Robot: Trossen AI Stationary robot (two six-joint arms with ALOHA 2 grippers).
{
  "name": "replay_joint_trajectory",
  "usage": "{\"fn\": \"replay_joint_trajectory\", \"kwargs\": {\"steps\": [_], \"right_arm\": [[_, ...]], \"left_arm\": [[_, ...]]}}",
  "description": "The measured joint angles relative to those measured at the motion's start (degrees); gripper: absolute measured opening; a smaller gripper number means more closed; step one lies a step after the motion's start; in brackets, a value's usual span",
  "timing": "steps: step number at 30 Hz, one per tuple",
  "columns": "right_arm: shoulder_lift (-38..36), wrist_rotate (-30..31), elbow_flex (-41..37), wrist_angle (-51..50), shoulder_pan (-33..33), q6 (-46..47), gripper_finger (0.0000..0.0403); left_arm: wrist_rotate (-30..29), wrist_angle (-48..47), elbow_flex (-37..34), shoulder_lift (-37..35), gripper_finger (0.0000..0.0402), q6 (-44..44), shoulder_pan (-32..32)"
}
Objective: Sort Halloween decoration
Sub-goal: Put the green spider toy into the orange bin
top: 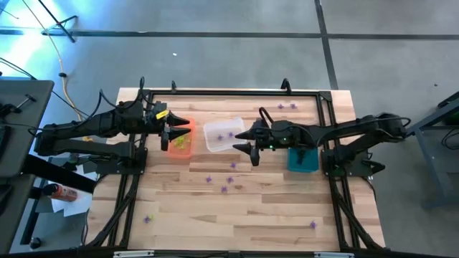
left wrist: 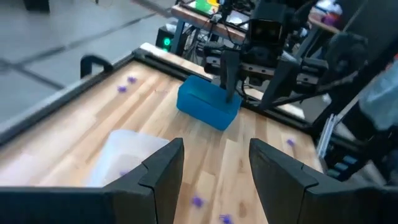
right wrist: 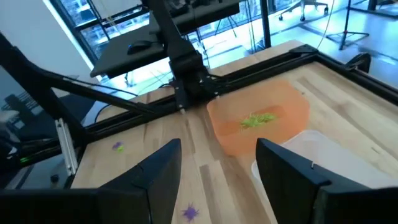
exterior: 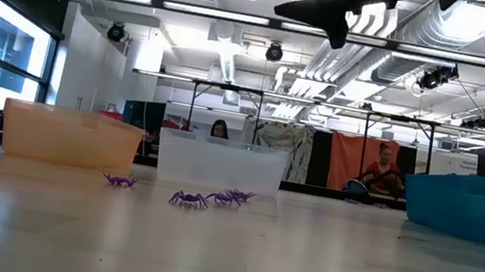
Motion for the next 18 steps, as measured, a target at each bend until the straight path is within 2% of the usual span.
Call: {"fn": "replay_joint_trajectory", "kwargs": {"steps": [2,4,7,11,14,18], "right_arm": [[0.00,0.47,0.00,0.14,-0.13,0.01,0.0202],[0.00,0.51,0.00,0.12,-0.36,0.32,0.0202],[0.00,0.49,0.00,0.12,-0.47,0.25,0.0202],[0.00,0.51,0.00,0.11,-0.50,0.24,0.0202],[0.02,0.48,0.00,0.07,-0.49,0.24,0.0202],[0.02,0.60,0.00,-0.30,-0.50,-0.25,0.0202]], "left_arm": [[0.62,-0.07,0.00,0.69,0.0168,-4.71,-0.02],[4.56,-0.93,0.09,1.60,0.0168,-8.22,-0.28],[10.21,-9.22,1.91,4.80,0.0168,-11.25,-3.46],[12.45,-22.95,3.07,10.82,0.0168,-15.77,-12.43],[17.78,-28.22,3.04,15.24,0.0168,-20.34,-21.88],[22.17,-33.59,3.02,21.63,0.0168,-34.54,-33.84]]}}
